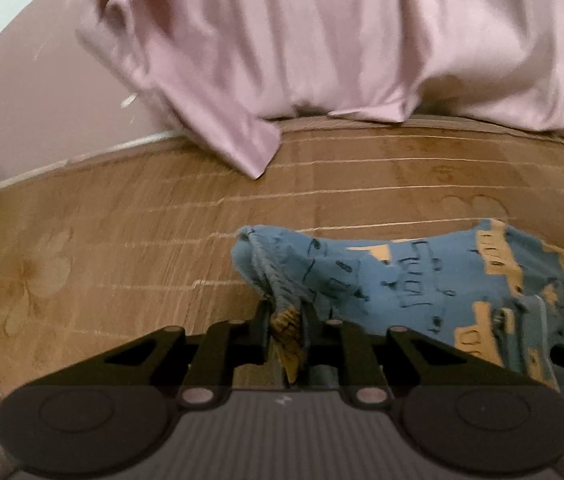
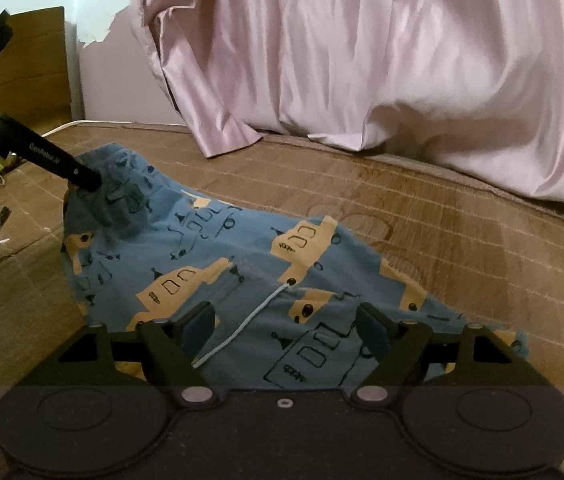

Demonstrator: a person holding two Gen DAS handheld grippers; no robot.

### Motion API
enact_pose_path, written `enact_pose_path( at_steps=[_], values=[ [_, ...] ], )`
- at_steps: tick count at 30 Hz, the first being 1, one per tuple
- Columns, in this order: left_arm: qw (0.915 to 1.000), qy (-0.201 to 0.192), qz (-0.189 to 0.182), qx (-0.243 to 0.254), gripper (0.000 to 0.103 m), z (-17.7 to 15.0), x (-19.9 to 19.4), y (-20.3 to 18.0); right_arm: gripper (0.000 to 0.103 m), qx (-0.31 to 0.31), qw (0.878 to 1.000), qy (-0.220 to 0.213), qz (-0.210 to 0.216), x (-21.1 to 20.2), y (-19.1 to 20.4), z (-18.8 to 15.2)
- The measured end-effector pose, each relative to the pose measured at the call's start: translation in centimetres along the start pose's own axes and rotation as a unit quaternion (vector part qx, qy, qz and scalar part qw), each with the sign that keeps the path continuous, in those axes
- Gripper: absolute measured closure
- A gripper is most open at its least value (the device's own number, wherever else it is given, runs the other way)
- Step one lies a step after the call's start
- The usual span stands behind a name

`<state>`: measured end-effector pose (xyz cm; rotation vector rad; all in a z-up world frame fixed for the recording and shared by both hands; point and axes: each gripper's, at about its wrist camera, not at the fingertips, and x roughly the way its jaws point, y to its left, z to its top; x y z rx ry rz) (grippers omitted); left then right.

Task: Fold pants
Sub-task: 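Lift the waistband end with the left tool and fold it over the bundle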

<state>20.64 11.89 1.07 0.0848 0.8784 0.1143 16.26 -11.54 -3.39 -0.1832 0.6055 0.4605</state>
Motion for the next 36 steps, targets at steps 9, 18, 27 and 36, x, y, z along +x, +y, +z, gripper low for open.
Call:
enact_pose_path(
  at_steps=[9, 18, 27, 36],
  values=[
    [0.9932, -0.048, -0.025, 0.103, 0.087, 2.5, -5.0, -7.5, 0.013, 0.035, 0.998, -0.001, -0.044, -5.9, -3.6, -0.1],
    [0.9693, -0.081, -0.129, 0.193, 0.087, 2.1, -9.4, -16.0, 0.011, 0.083, 0.989, -0.001, -0.123, -11.6, -8.8, -1.6],
    [0.9376, -0.062, -0.214, 0.267, 0.086, -0.2, -8.0, -24.9, 0.010, 0.149, 0.973, -0.016, -0.177, -13.0, -13.6, -3.3],
    [0.9256, -0.030, -0.281, 0.252, 0.050, -3.5, -5.2, -25.3, 0.010, 0.191, 0.967, -0.006, -0.167, -11.5, -15.6, -4.9]
  ],
)
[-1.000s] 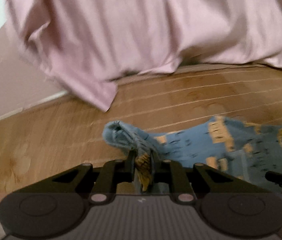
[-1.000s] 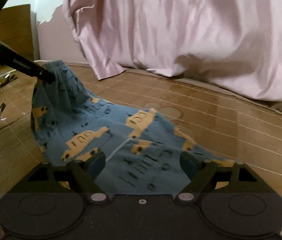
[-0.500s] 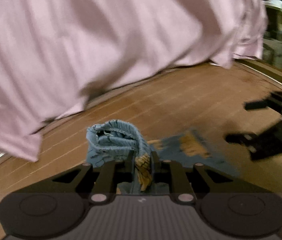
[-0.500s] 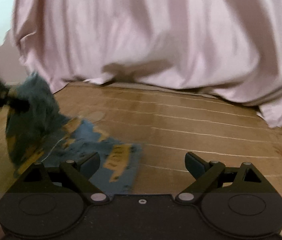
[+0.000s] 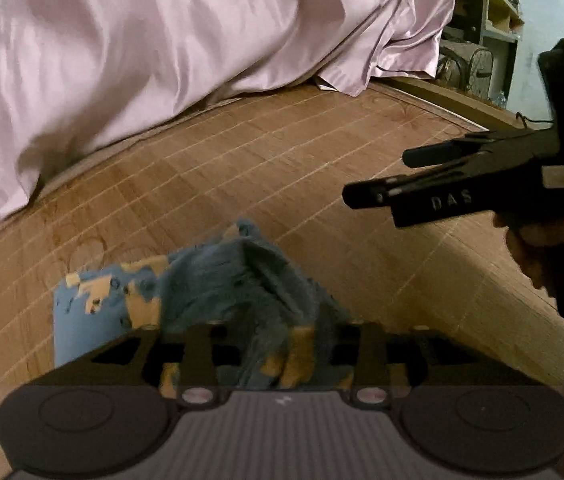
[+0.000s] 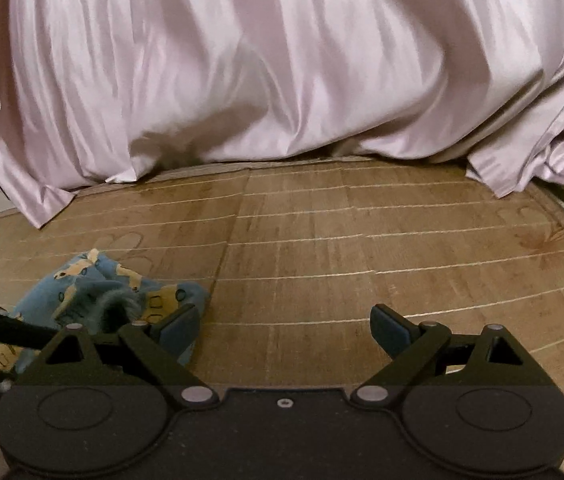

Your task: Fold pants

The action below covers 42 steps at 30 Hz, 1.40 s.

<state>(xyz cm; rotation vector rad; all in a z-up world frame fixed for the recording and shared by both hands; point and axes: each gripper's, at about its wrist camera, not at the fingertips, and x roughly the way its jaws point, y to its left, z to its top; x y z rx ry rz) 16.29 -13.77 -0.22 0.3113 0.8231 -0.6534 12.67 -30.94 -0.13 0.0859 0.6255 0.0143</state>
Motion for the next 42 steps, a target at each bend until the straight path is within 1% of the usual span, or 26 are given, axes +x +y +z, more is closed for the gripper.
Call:
enact_pose_path(
  at_steps=[1, 4, 8, 10, 12, 13, 14, 15, 17, 18, 19, 21, 23, 24, 26, 29, 30, 32, 34, 35, 36, 38, 39, 40, 41, 42],
  values=[
    [1.0000, -0.005, 0.004, 0.001, 0.039, -0.4, -0.5, 0.2, 0.010, 0.002, 1.000, 0.000, 0.006, 0.2, 0.1, 0.1],
    [0.9994, -0.019, 0.022, 0.018, 0.032, -1.7, -2.3, 0.6, 0.010, 0.029, 0.998, -0.005, 0.053, 0.7, 0.5, 0.3],
    [0.9981, 0.018, 0.041, 0.042, 0.032, -3.3, -1.5, 0.5, 0.012, 0.068, 0.989, 0.013, 0.132, 1.9, 1.3, 0.0],
    [0.9981, 0.037, 0.035, 0.034, 0.035, -3.8, -0.7, 0.9, 0.019, 0.069, 0.985, 0.026, 0.156, 2.5, 2.2, -0.2],
    [0.9982, 0.047, 0.031, 0.020, 0.036, -3.9, -0.2, 1.2, 0.030, 0.065, 0.982, 0.036, 0.171, 3.2, 3.3, -0.4],
    [0.9982, 0.052, 0.027, 0.014, 0.040, -4.0, 0.0, 1.5, 0.033, 0.063, 0.982, 0.041, 0.176, 3.5, 3.7, -0.6],
    [0.9982, 0.055, 0.022, 0.007, 0.044, -4.1, 0.1, 1.7, 0.043, 0.059, 0.982, 0.045, 0.174, 3.8, 4.0, -0.7],
    [0.9981, 0.058, 0.018, 0.002, 0.050, -4.1, 0.2, 1.8, 0.057, 0.052, 0.983, 0.049, 0.168, 4.2, 4.4, -0.8],
    [0.9979, 0.063, 0.016, 0.001, 0.063, -4.0, 0.6, 1.8, 0.074, 0.040, 0.985, 0.054, 0.159, 4.5, 5.0, -0.9],
    [0.9979, 0.063, 0.014, 0.003, 0.075, -4.1, 0.7, 1.7, 0.081, 0.038, 0.986, 0.053, 0.156, 4.5, 5.1, -1.0],
    [0.9980, 0.062, 0.009, 0.004, 0.081, -4.1, 0.6, 1.6, 0.087, 0.038, 0.986, 0.050, 0.154, 4.4, 5.1, -0.9],
    [0.9984, 0.057, -0.002, 0.004, 0.086, -4.0, 0.3, 1.4, 0.092, 0.050, 0.986, 0.040, 0.157, 3.8, 4.8, -0.5],
    [0.9987, 0.050, -0.012, 0.002, 0.087, -3.9, 0.0, 1.2, 0.095, 0.063, 0.985, 0.023, 0.161, 2.9, 4.4, 0.1],
    [0.9987, 0.046, -0.021, -0.004, 0.087, -3.7, -0.3, 1.1, 0.103, 0.064, 0.985, 0.014, 0.160, 2.5, 4.3, 0.3],
    [0.9983, 0.046, -0.034, -0.014, 0.087, -3.3, -0.3, 1.1, 0.103, 0.066, 0.985, 0.008, 0.156, 2.1, 3.9, 0.8],
    [0.9981, 0.041, -0.042, -0.020, 0.087, -2.8, -0.4, 1.0, 0.101, 0.075, 0.986, 0.020, 0.145, 1.6, 3.0, 0.9],
    [0.9981, 0.039, -0.044, -0.017, 0.087, -2.8, -0.4, 0.9, 0.091, 0.072, 0.986, 0.025, 0.147, 1.6, 2.9, 0.7],
    [0.9983, 0.038, -0.042, -0.011, 0.087, -2.9, -0.4, 0.7, 0.076, 0.067, 0.986, 0.042, 0.149, 2.1, 2.8, 0.2],
    [0.9986, 0.034, -0.038, -0.011, 0.086, -3.0, -0.5, 0.8, 0.075, 0.065, 0.985, 0.049, 0.151, 2.3, 3.1, -0.1],
    [0.9990, 0.030, -0.031, -0.011, 0.086, -3.0, -0.6, 0.9, 0.070, 0.060, 0.985, 0.049, 0.154, 2.3, 3.3, -0.1],
    [0.9994, 0.025, -0.023, -0.007, 0.079, -3.2, -0.7, 1.0, 0.053, 0.054, 0.985, 0.046, 0.154, 2.4, 3.6, -0.1],
    [0.9997, 0.021, -0.010, 0.006, 0.059, -3.4, -0.8, 0.9, 0.028, 0.049, 0.986, 0.040, 0.154, 2.8, 4.0, -0.3],
    [0.9998, 0.015, 0.000, 0.012, 0.041, -3.6, -0.9, 0.8, 0.029, 0.048, 0.985, 0.040, 0.160, 3.3, 4.2, -0.3],
    [0.9998, 0.008, 0.009, 0.018, 0.036, -3.7, -0.9, 0.6, 0.030, 0.045, 0.985, 0.046, 0.160, 4.1, 4.5, -0.3],
    [0.9996, 0.006, 0.013, 0.025, 0.036, -3.8, -0.9, 0.4, 0.041, 0.042, 0.986, 0.051, 0.153, 4.7, 4.7, -0.4],
    [0.9994, 0.008, 0.014, 0.031, 0.037, -3.9, -0.7, 0.2, 0.065, 0.041, 0.986, 0.057, 0.150, 5.3, 4.9, -0.5]
  ],
)
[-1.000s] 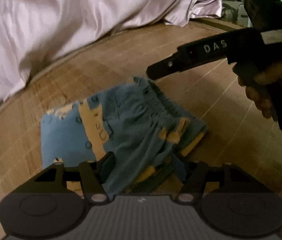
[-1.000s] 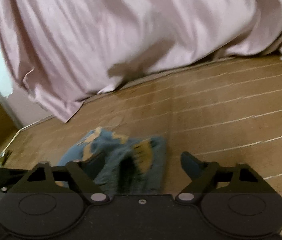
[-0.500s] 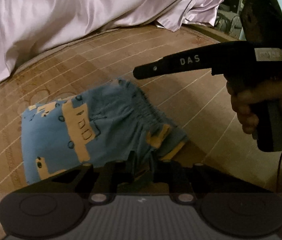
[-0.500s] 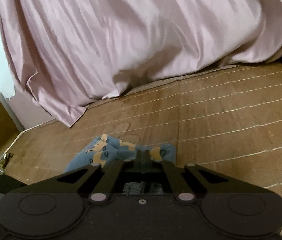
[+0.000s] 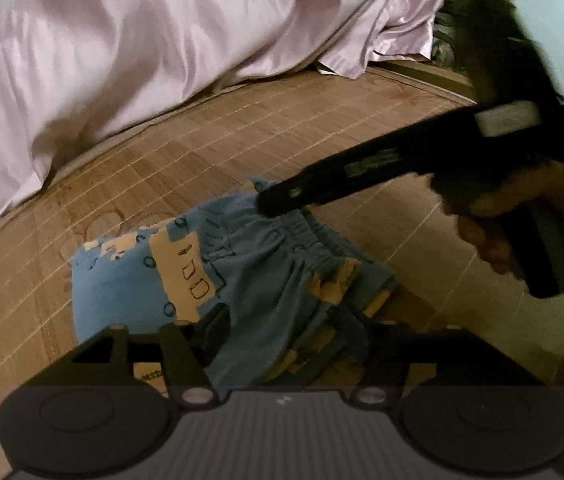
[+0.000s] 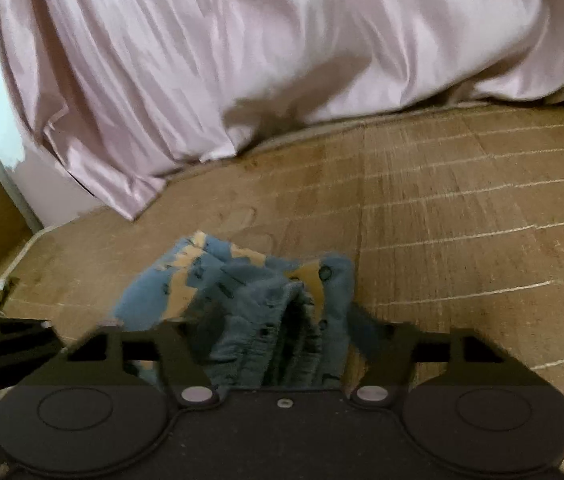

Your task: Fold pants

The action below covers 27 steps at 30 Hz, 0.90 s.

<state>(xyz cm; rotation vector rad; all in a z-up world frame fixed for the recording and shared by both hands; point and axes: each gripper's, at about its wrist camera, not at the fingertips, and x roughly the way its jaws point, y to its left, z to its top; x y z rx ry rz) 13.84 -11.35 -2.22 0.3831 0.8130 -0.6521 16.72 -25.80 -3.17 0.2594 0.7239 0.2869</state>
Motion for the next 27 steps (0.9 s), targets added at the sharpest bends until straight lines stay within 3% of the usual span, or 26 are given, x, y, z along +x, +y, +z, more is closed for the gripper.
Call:
enact_pose_path(
  at_steps=[2, 3, 4, 11, 13, 15, 17, 19, 20, 21, 22, 24, 27],
  values=[
    [0.9998, 0.016, -0.008, 0.008, 0.053, -0.2, 0.5, -0.2, 0.080, 0.008, 1.000, 0.007, -0.005, 0.7, -0.1, -0.3],
    [0.9993, 0.034, -0.015, 0.008, 0.070, -0.3, 1.1, -0.2, 0.087, 0.013, 1.000, 0.006, -0.002, 0.6, -0.1, -0.4],
    [0.9989, 0.045, -0.017, 0.003, 0.077, -0.5, 1.4, -0.3, 0.090, 0.018, 1.000, 0.004, 0.001, 0.4, -0.2, -0.3],
    [0.9961, 0.042, -0.054, -0.055, 0.082, -0.3, 1.5, 0.7, 0.093, 0.010, 0.999, -0.008, -0.034, -2.3, -0.2, 0.3],
    [0.9958, 0.052, -0.061, -0.043, 0.082, -0.5, 1.9, 0.4, 0.085, 0.000, 0.998, 0.007, -0.057, -1.4, -0.3, -0.2],
    [0.9963, 0.055, -0.058, -0.031, 0.082, -0.8, 2.1, 0.0, 0.068, -0.003, 0.997, 0.022, -0.074, -0.5, -0.7, -0.9],
    [0.9963, 0.049, -0.064, -0.030, 0.080, -0.9, 1.8, 0.2, 0.062, -0.013, 0.996, 0.014, -0.082, -1.1, -0.5, -0.9],
    [0.9953, 0.039, -0.076, -0.045, 0.073, -0.8, 0.9, 1.0, 0.047, -0.037, 0.995, -0.005, -0.092, -2.3, 0.1, -0.6],
    [0.9949, 0.031, -0.081, -0.053, 0.069, -0.7, 0.5, 1.4, 0.033, -0.050, 0.994, -0.015, -0.092, -3.0, 0.4, -0.5],
    [0.9949, 0.017, -0.078, -0.063, 0.053, -0.7, -0.4, 2.0, 0.024, -0.059, 0.994, -0.021, -0.088, -3.6, 0.7, -0.5],
    [0.9951, -0.002, -0.068, -0.073, 0.039, -0.8, -1.1, 2.5, 0.023, -0.066, 0.994, -0.024, -0.085, -4.1, 0.9, -0.5],
    [0.9944, -0.033, -0.033, -0.095, 0.034, -0.8, -2.4, 3.9, 0.023, -0.075, 0.993, -0.021, -0.089, -4.5, 1.2, -0.6],
    [0.9906, -0.027, 0.049, -0.125, 0.033, -0.7, -1.8, 5.8, 0.022, -0.083, 0.992, 0.001, -0.095, -4.1, 1.9, -1.0]
  ],
)
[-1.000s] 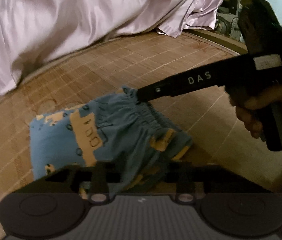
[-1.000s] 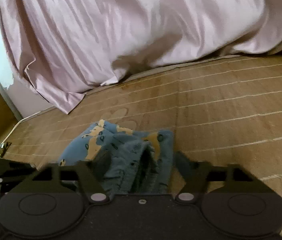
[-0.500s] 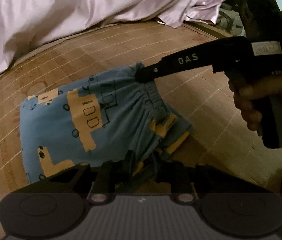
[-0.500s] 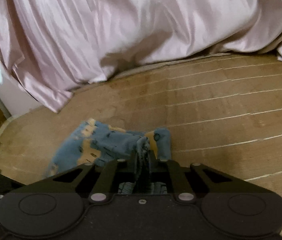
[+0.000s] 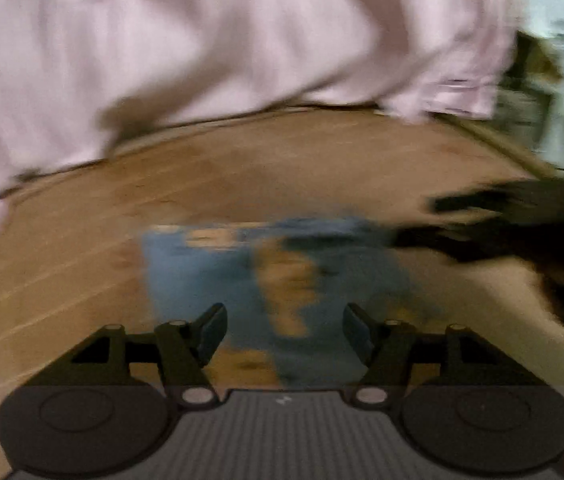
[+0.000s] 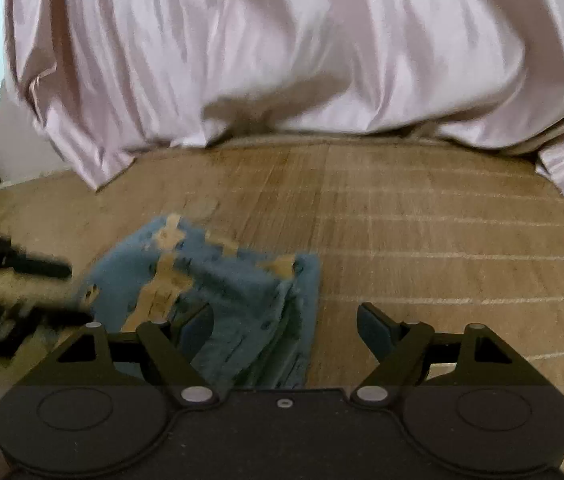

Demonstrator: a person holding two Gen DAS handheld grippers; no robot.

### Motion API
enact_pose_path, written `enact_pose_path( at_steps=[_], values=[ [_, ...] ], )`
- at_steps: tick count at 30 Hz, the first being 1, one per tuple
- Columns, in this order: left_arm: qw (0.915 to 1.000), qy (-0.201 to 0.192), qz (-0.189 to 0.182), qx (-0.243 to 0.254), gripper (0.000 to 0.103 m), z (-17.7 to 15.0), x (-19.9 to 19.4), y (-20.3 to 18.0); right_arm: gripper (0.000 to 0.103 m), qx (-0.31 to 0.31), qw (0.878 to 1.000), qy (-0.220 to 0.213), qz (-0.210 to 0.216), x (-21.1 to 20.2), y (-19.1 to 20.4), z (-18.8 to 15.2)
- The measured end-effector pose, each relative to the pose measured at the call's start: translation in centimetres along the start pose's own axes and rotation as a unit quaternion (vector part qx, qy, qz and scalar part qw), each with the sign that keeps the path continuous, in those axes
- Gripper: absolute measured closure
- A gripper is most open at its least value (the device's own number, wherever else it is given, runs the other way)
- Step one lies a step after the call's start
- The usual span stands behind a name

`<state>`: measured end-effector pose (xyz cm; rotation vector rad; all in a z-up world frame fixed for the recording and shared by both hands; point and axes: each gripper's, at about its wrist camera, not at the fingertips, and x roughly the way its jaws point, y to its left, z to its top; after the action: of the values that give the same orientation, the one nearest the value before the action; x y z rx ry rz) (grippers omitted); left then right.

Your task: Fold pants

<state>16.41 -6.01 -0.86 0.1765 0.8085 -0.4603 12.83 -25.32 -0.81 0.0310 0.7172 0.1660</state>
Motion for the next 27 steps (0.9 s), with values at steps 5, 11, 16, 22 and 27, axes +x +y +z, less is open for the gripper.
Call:
enact_pose_path(
  at_steps=[5, 11, 16, 22, 27],
  values=[
    [0.9949, 0.057, 0.078, -0.031, 0.033, -0.7, 3.2, 1.7, 0.015, -0.073, 0.994, 0.071, -0.044, 1.2, 2.3, -0.9],
    [0.9929, 0.053, 0.101, 0.032, 0.025, -2.9, 3.1, 0.6, 0.007, -0.096, 0.988, 0.084, -0.081, 0.1, 2.3, -1.6],
    [0.9930, 0.050, 0.099, 0.042, 0.017, -2.9, 2.2, 0.2, 0.007, -0.079, 0.993, 0.038, -0.082, -1.2, 1.8, -0.7],
    [0.9937, 0.034, 0.102, 0.029, 0.007, -1.6, 1.7, 0.4, 0.004, -0.054, 0.994, -0.039, -0.086, -0.6, 1.8, 0.2],
    [0.9944, 0.021, 0.103, 0.002, 0.002, -0.1, 2.4, 0.8, 0.004, -0.052, 0.991, -0.071, -0.097, 1.7, 1.6, 0.7]
  ],
)
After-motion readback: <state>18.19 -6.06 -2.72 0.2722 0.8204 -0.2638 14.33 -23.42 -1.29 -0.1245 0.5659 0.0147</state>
